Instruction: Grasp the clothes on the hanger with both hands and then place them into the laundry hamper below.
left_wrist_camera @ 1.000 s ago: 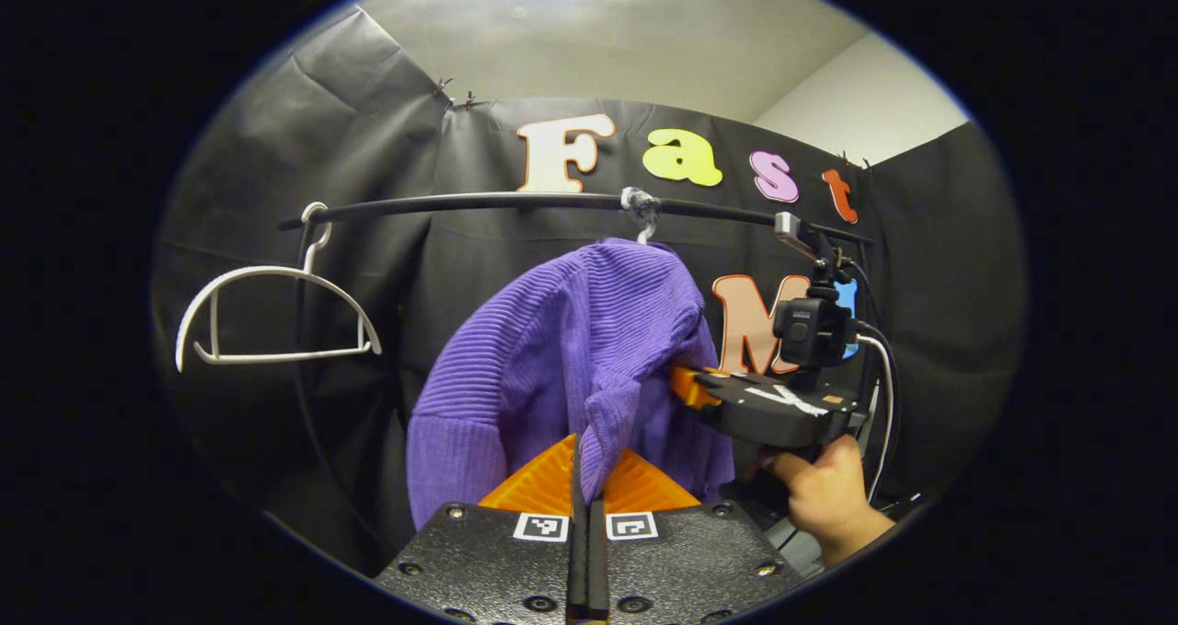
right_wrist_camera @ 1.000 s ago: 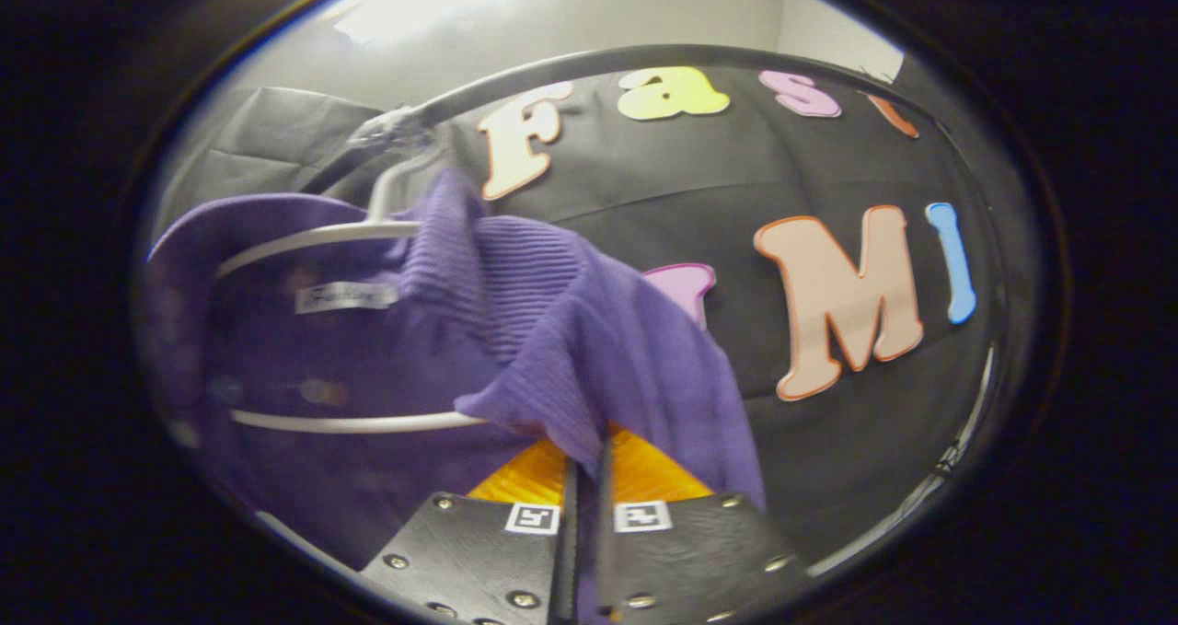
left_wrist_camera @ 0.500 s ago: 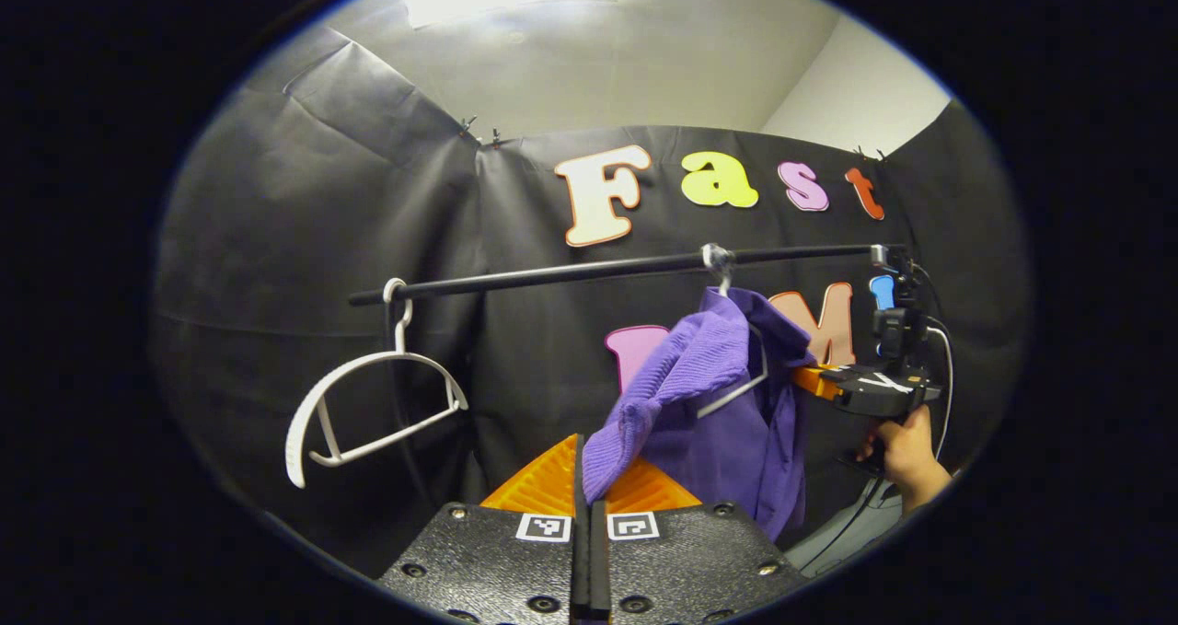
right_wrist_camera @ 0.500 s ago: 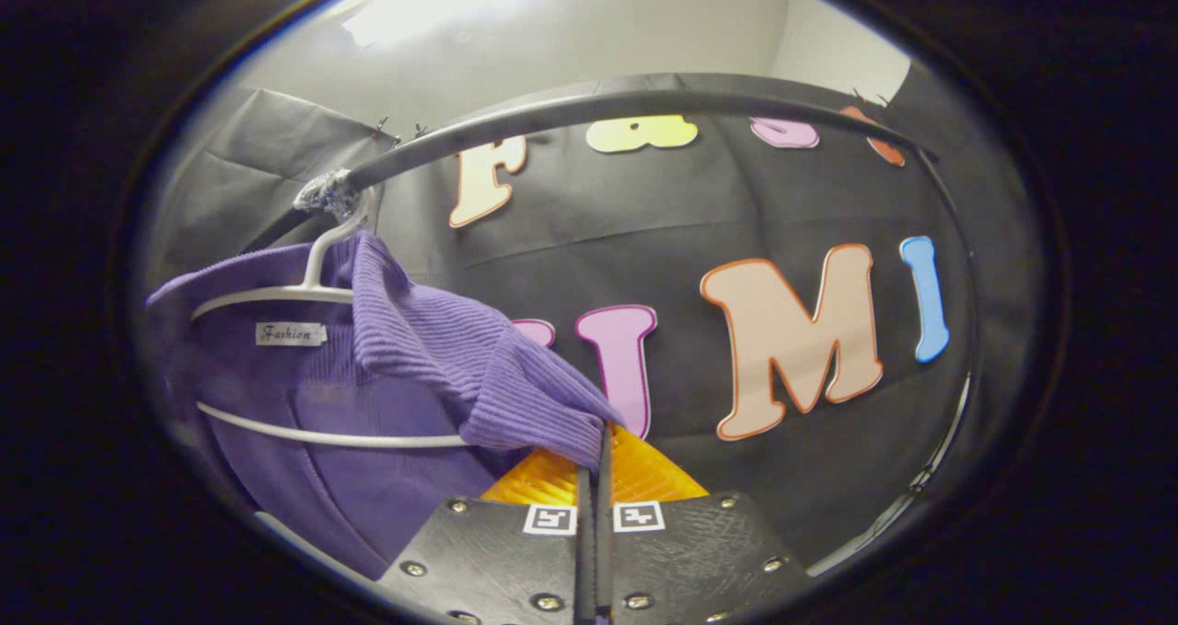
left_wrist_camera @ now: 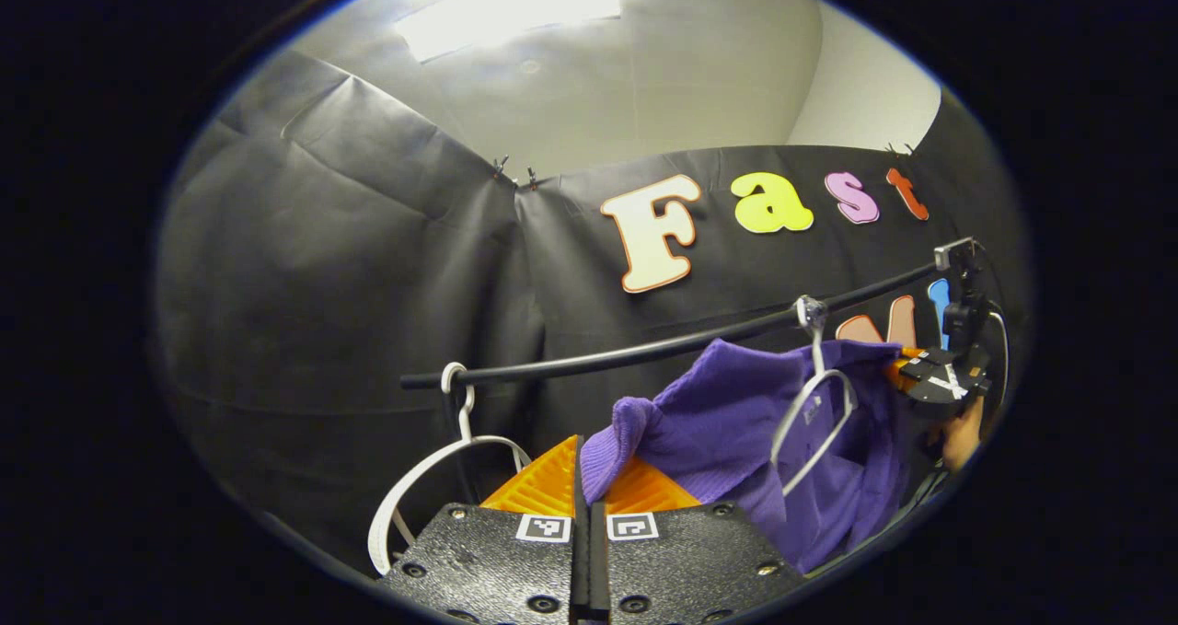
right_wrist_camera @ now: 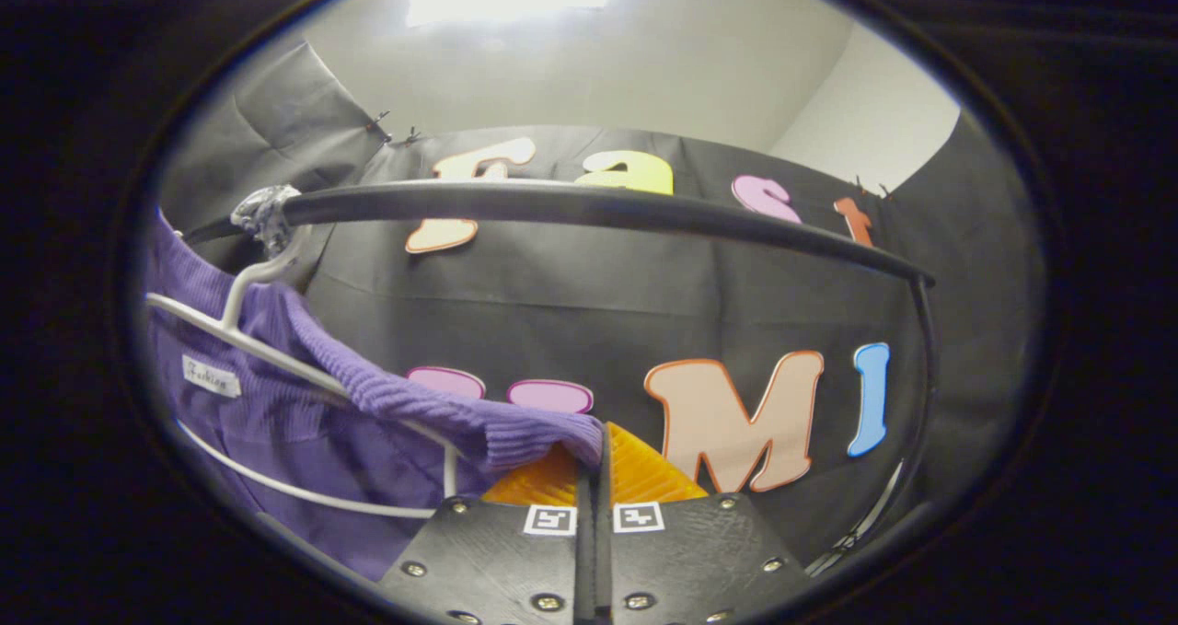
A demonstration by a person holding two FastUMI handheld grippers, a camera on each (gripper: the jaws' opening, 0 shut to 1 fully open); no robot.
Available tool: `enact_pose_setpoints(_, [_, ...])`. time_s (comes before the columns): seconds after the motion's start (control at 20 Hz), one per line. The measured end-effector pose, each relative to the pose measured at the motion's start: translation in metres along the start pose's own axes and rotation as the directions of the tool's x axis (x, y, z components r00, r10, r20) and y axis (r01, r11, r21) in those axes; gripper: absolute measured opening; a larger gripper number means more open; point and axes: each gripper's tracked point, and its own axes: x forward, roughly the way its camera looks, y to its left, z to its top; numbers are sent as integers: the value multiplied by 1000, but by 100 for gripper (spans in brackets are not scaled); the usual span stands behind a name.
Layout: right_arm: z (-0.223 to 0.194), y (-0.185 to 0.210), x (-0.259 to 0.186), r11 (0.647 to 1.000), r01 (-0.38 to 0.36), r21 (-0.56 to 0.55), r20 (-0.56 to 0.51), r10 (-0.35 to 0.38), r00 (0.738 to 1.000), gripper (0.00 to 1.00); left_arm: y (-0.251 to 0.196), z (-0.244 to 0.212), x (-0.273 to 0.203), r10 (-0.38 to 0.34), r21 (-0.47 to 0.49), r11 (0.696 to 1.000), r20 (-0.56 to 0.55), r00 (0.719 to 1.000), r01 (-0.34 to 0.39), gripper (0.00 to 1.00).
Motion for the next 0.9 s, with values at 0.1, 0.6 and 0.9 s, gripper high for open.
enact_pose_setpoints(0.1, [-3,-1,14,1000,11,-13,-5,-11,1000,0,-4,0,13,-6,-7,1000,0,1000,6,0])
enact_pose_setpoints(0.6, [-63,8,61,996,17,-93,-33,-20,999,0,-14,-33,57,0,-13,1000,-14,1000,0,0])
enact_pose_setpoints(0.9, [-118,27,72,998,-57,17,-155,59,986,1,-12,-77,64,-12,-55,998,-90,996,7,0])
